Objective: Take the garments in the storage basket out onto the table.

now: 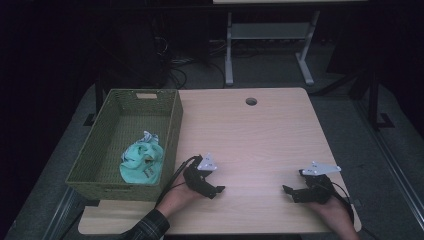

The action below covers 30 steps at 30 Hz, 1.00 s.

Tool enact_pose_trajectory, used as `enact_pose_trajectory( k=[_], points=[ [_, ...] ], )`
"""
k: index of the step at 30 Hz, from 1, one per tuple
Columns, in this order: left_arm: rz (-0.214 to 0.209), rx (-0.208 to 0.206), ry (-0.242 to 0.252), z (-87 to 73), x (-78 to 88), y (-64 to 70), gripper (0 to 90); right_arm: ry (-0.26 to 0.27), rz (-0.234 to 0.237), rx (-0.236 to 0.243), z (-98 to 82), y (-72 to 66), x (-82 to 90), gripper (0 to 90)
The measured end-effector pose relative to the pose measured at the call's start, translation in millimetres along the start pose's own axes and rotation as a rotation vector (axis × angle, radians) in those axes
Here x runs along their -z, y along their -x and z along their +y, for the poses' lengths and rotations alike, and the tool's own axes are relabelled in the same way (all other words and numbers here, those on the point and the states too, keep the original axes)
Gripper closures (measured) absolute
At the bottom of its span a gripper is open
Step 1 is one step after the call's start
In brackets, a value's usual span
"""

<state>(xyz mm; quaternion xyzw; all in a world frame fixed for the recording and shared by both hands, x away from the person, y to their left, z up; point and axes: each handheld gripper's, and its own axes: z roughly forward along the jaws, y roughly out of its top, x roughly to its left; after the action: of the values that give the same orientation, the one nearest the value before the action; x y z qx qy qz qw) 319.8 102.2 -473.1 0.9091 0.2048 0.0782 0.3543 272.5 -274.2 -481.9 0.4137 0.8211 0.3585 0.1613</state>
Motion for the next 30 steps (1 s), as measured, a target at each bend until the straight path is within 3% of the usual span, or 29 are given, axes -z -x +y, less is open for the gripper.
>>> enact_pose_trajectory(
  k=[10, 30],
  points=[
    [0.018, 0.026, -0.026, 2.5, 1.1, -4.0, 12.7, 0.000, 0.000, 0.000, 0.0, 0.0, 0.1, 12.3],
    [0.006, 0.065, -0.032, 10.4, 9.1, -5.0, 13.0, -0.003, 0.001, -0.006, 0.0, -0.5, 0.1, 12.3]
  ],
)
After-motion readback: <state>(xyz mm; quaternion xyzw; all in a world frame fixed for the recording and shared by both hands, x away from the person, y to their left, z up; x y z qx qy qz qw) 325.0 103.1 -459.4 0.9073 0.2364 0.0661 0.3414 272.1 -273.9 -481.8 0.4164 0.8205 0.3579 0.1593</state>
